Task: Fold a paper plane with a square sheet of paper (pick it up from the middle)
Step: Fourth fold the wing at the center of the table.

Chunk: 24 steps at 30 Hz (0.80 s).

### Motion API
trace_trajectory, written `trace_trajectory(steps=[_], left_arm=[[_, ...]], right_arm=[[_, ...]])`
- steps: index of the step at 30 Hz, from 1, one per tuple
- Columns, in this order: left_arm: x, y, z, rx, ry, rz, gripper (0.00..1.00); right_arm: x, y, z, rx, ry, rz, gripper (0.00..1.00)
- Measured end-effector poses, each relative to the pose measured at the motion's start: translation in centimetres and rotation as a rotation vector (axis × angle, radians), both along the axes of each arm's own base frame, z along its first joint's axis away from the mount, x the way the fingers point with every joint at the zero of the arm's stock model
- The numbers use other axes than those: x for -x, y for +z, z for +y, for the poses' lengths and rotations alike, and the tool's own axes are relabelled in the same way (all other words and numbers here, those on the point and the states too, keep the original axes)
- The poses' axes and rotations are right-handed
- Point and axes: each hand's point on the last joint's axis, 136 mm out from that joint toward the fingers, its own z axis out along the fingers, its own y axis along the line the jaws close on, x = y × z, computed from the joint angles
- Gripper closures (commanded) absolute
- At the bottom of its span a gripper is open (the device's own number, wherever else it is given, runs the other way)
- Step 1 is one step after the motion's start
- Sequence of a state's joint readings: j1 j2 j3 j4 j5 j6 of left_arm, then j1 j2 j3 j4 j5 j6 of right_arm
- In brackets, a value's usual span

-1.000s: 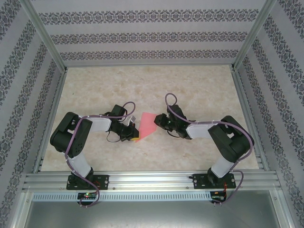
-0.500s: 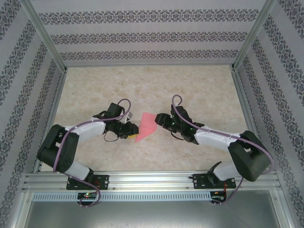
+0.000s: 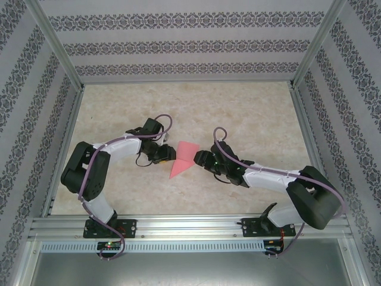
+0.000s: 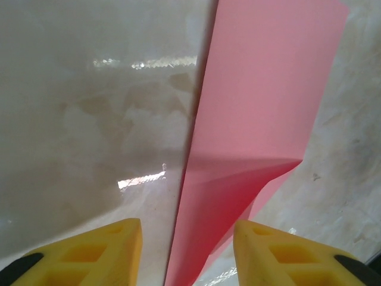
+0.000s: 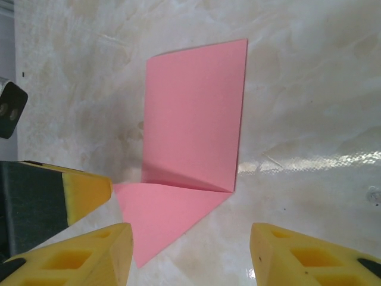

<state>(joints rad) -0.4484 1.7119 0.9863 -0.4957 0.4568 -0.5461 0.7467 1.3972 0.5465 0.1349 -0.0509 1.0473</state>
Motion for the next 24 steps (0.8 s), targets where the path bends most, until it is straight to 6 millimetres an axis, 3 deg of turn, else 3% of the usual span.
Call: trace_trajectory(steps=[6,14,24], left_arm=[[-0.3,0.6,-0.4,0.003,-0.041,-0.027,0.51],[0.1,0.2,-1.2,0.013,-0.088,-0.019,0.5],[-0.5,-2.0,-1.6,-0.035,-0.117,0.018,0.66]], right_arm=[[0.7,-2.3,0.7,0.038,0.017,0.054,0.45],[0.0,-2.7,1.6,0.032,0.009,0.067,0.46],[-0.2,-2.7,1.9,0.01,-0.005,0.074,0.47]])
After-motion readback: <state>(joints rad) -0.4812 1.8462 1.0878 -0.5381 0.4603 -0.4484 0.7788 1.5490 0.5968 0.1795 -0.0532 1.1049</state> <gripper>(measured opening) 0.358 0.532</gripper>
